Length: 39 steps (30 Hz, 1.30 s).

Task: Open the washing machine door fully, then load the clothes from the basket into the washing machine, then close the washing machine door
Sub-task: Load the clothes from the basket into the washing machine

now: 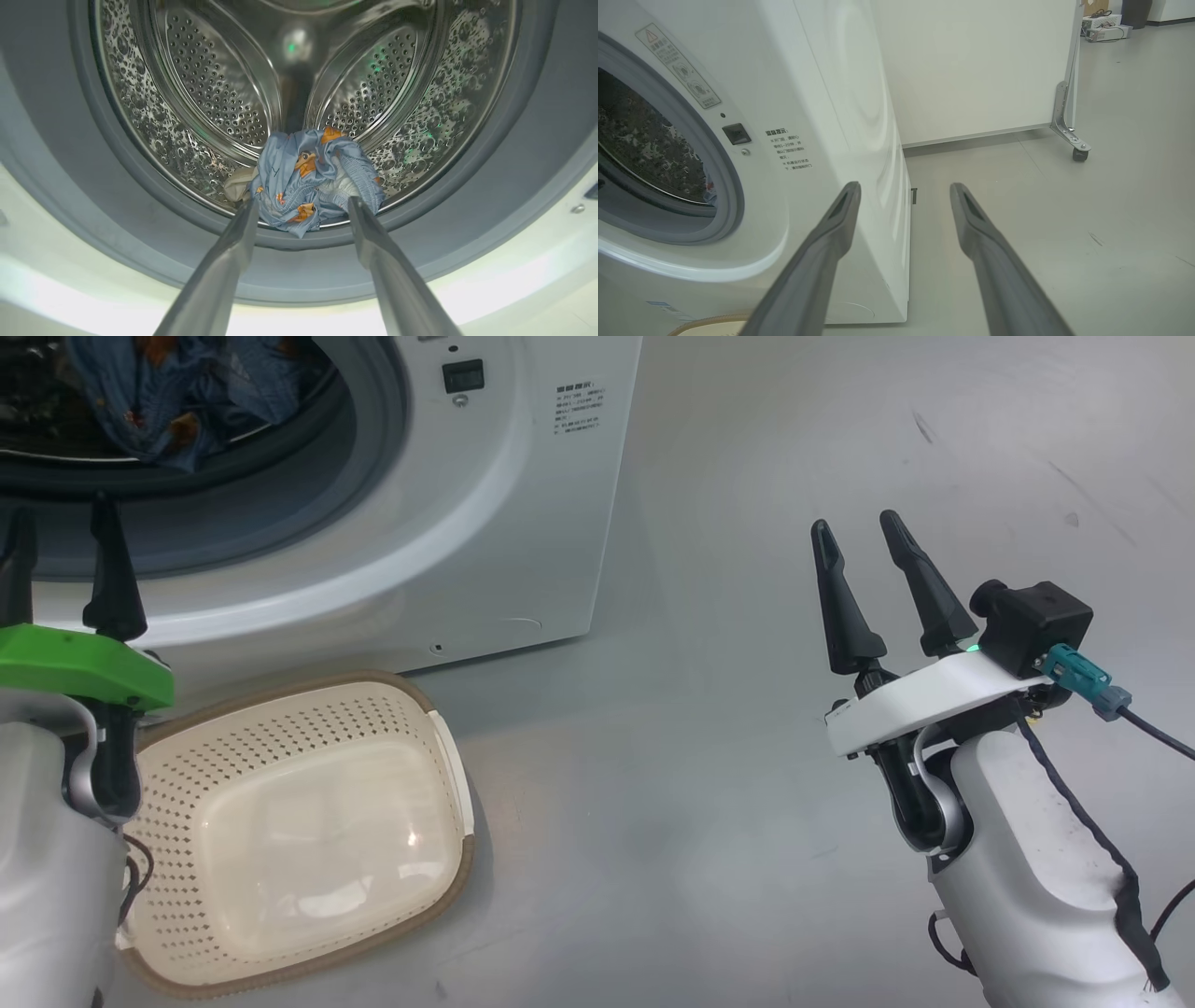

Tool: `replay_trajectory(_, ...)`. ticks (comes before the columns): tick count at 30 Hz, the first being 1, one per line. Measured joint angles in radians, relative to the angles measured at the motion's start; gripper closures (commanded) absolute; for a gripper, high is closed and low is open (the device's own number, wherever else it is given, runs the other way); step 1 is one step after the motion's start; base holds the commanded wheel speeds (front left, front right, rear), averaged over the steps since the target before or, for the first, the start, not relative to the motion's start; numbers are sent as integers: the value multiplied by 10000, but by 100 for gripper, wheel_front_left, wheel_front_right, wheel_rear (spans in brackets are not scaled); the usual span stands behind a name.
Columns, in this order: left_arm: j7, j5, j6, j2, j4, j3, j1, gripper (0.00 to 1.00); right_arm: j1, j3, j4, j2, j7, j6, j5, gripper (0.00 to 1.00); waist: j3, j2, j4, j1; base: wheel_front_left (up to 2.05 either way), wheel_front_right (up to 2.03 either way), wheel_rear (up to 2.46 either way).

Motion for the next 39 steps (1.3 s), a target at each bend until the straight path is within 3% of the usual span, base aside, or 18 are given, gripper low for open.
replay_trajectory(26, 0, 234, 31, -370, -2474, 953, 3593, 0, 825, 136, 341, -610, 0, 0, 278, 0, -1999, 0, 886, 0, 0, 0, 0)
replay_trajectory(39, 0, 389, 468, -516, -3317, 1310, 5002, 0, 1227, 169, 332, -788, 0, 0, 451, 0, -2616, 0, 1322, 0, 0, 0, 0)
